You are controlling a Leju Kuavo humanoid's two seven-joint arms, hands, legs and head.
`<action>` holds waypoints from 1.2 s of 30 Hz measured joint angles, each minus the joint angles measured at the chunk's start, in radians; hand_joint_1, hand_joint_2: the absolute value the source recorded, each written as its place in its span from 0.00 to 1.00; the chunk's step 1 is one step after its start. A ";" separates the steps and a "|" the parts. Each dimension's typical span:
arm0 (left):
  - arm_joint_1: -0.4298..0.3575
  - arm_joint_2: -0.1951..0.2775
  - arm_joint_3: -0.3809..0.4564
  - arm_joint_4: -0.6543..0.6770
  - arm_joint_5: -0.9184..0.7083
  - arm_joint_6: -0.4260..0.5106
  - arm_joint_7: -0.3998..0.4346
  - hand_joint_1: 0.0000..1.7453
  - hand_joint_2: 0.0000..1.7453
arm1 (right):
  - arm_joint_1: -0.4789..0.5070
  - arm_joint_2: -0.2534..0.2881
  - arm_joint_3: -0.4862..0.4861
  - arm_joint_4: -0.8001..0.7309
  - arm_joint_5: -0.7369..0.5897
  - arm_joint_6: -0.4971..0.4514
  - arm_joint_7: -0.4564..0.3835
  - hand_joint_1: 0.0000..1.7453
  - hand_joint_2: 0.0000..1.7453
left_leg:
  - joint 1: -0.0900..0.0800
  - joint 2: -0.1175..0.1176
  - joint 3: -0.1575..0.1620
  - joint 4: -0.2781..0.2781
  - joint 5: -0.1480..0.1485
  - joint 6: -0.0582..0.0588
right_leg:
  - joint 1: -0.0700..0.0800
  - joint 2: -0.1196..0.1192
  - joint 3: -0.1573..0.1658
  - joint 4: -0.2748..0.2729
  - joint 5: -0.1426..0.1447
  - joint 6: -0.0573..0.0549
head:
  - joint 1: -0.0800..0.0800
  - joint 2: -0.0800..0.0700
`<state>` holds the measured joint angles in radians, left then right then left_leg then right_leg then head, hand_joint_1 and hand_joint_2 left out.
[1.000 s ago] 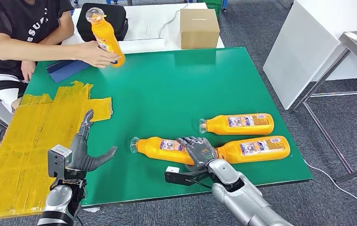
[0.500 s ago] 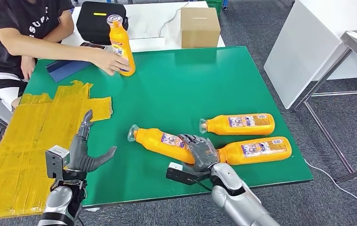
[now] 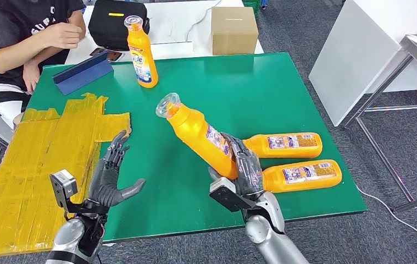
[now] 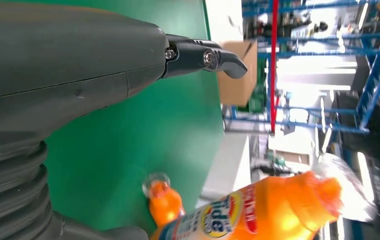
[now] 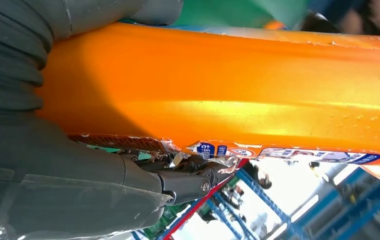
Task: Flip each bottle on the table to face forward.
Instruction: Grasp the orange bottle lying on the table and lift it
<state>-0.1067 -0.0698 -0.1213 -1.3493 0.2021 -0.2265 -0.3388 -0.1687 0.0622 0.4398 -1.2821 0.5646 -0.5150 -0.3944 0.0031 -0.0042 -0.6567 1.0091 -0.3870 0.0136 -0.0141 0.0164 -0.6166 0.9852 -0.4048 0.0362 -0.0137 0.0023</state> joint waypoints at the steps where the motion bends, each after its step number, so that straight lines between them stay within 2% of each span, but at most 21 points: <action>1: 0.000 0.000 0.000 0.000 0.000 0.000 0.000 0.00 1.00 | 0.000 0.000 0.000 0.000 0.000 0.000 0.000 1.00 1.00 | 0.000 0.000 0.000 0.000 0.000 0.000 | 0.000 0.000 0.000 0.000 0.000 0.000 | 0.000 0.000; 7: -0.003 0.002 -0.009 0.000 0.013 -0.006 0.006 0.00 1.00 | 0.002 0.005 -0.003 -0.006 -0.008 0.000 -0.005 1.00 1.00 | 0.000 0.000 0.000 0.000 0.000 0.000 | 0.000 0.000 0.000 0.000 0.000 0.000 | 0.000 0.000; 12: -0.026 0.013 -0.068 0.002 0.078 -0.026 0.035 0.00 1.00 | 0.006 0.033 -0.017 -0.025 -0.048 0.008 -0.028 1.00 1.00 | 0.000 0.000 0.000 0.000 0.000 0.000 | 0.000 0.000 0.000 0.000 0.000 0.000 | 0.000 0.000; 17: -0.063 0.015 -0.113 0.032 0.175 -0.047 0.085 0.00 1.00 | 0.001 0.055 -0.011 -0.023 -0.110 0.057 -0.058 1.00 1.00 | 0.000 0.000 -0.001 0.000 0.000 0.000 | 0.000 0.000 0.000 0.000 0.000 0.001 | 0.000 0.000; 25: -0.113 0.015 -0.156 0.087 0.242 -0.057 0.101 0.00 1.00 | -0.022 0.089 0.070 0.038 -0.095 0.080 -0.072 1.00 1.00 | 0.000 0.000 -0.001 0.000 0.000 0.000 | 0.000 0.000 0.000 0.000 -0.001 0.001 | 0.000 0.000; 36: -0.137 0.015 -0.177 0.124 0.284 -0.068 0.108 0.00 1.00 | -0.045 0.114 0.157 0.127 -0.052 0.070 -0.084 1.00 1.00 | 0.000 0.000 -0.001 0.000 0.000 0.000 | 0.000 0.000 -0.001 0.000 -0.001 0.001 | 0.000 0.000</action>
<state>-0.2439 -0.0545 -0.2984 -1.2251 0.4859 -0.2949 -0.2311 -0.2136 0.1764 0.5969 -1.1553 0.5129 -0.4452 -0.4787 0.0032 -0.0046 -0.6581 1.0091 -0.3869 0.0137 -0.0141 0.0163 -0.6176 0.9854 -0.4056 0.0373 -0.0136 0.0023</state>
